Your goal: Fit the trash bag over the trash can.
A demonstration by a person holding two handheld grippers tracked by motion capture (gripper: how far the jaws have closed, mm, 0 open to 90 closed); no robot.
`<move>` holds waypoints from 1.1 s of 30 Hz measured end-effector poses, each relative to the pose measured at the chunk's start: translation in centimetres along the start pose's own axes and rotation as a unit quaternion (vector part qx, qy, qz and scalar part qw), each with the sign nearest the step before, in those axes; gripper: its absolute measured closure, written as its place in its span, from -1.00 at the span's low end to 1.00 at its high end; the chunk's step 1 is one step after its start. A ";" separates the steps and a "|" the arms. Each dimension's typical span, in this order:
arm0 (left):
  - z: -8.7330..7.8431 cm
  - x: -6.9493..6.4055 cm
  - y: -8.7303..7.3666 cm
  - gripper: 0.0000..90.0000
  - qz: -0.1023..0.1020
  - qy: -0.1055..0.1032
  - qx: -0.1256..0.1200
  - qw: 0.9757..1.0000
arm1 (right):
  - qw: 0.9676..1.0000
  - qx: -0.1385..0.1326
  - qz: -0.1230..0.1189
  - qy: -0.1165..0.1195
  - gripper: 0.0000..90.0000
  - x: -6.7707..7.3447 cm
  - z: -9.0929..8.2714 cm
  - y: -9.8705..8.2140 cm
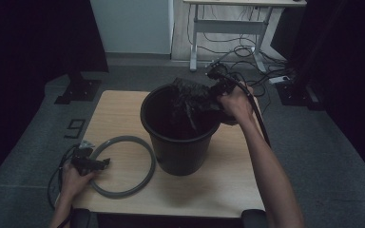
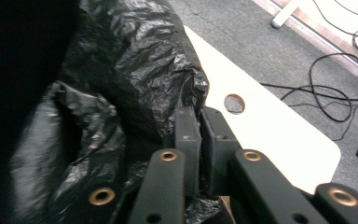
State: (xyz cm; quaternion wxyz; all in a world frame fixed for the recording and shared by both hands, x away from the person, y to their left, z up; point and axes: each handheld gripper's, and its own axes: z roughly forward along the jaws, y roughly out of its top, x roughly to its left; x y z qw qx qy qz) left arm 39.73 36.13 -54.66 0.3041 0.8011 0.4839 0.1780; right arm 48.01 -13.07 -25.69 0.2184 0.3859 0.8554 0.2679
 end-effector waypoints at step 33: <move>0.0 0.0 0.0 -1.00 0.000 0.000 0.000 1.000 | 0.989 0.039 -0.048 0.137 0.44 6.4 3.7 1.7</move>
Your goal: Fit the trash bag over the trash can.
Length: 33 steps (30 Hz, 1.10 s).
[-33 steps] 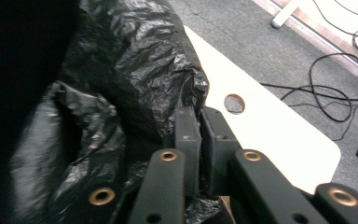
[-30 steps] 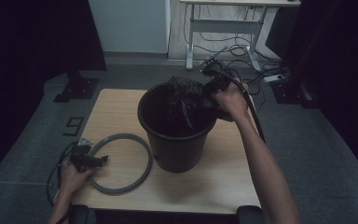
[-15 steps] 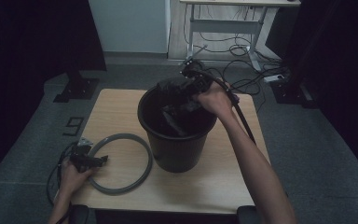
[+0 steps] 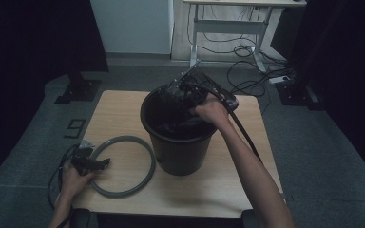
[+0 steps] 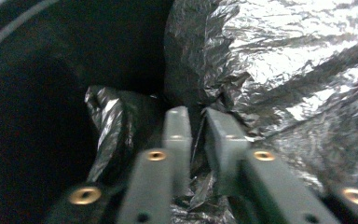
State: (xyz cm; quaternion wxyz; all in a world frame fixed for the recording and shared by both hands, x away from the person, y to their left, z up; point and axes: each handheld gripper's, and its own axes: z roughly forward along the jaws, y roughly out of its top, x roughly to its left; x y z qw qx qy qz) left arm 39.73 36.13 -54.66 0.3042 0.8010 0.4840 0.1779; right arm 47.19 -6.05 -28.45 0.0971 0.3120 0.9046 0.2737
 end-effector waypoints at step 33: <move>0.0 0.0 0.0 -1.00 0.001 -0.001 0.000 1.000 | 0.994 0.017 0.031 -0.106 0.28 -7.0 0.4 -1.3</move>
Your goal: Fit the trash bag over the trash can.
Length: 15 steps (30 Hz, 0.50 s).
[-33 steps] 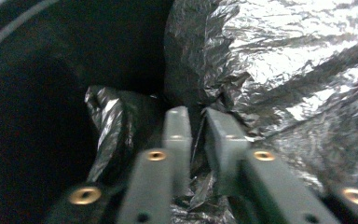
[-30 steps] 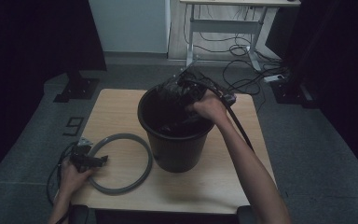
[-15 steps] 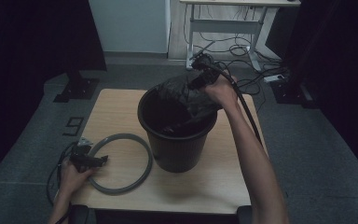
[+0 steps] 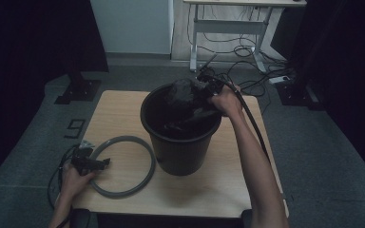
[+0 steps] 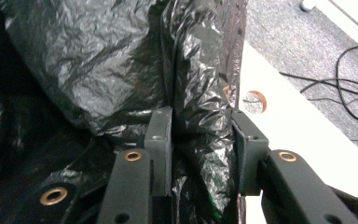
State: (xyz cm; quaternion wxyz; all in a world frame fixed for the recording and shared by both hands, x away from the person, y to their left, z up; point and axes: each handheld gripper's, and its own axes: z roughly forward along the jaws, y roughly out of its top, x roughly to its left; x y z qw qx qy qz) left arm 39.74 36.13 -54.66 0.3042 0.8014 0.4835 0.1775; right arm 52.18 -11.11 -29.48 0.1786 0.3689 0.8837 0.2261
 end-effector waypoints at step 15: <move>0.0 0.0 0.0 -1.00 0.001 -0.001 0.000 1.000 | 0.998 -0.046 -0.033 0.014 0.29 0.6 -0.4 3.7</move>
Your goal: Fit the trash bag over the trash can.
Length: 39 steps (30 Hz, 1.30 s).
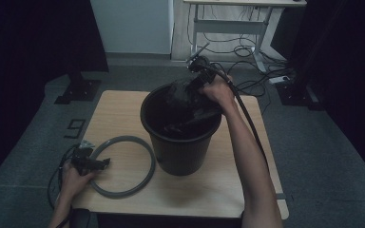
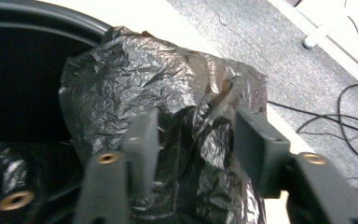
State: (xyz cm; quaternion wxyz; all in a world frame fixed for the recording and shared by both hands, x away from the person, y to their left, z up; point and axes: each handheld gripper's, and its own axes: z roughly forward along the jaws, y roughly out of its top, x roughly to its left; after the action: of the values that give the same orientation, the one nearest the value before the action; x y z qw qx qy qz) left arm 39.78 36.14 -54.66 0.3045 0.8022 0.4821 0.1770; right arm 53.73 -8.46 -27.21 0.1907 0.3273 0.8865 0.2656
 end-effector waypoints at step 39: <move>0.0 0.0 0.1 -1.00 0.000 0.000 0.000 1.000 | 1.000 -0.009 0.010 -0.009 0.31 -0.6 -2.2 -0.3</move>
State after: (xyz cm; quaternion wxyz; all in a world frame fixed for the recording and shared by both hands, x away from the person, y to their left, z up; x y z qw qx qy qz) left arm 39.83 36.09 -54.66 0.3044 0.8021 0.4823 0.1771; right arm 52.90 -9.88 -25.60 0.1985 0.3368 0.8792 0.2723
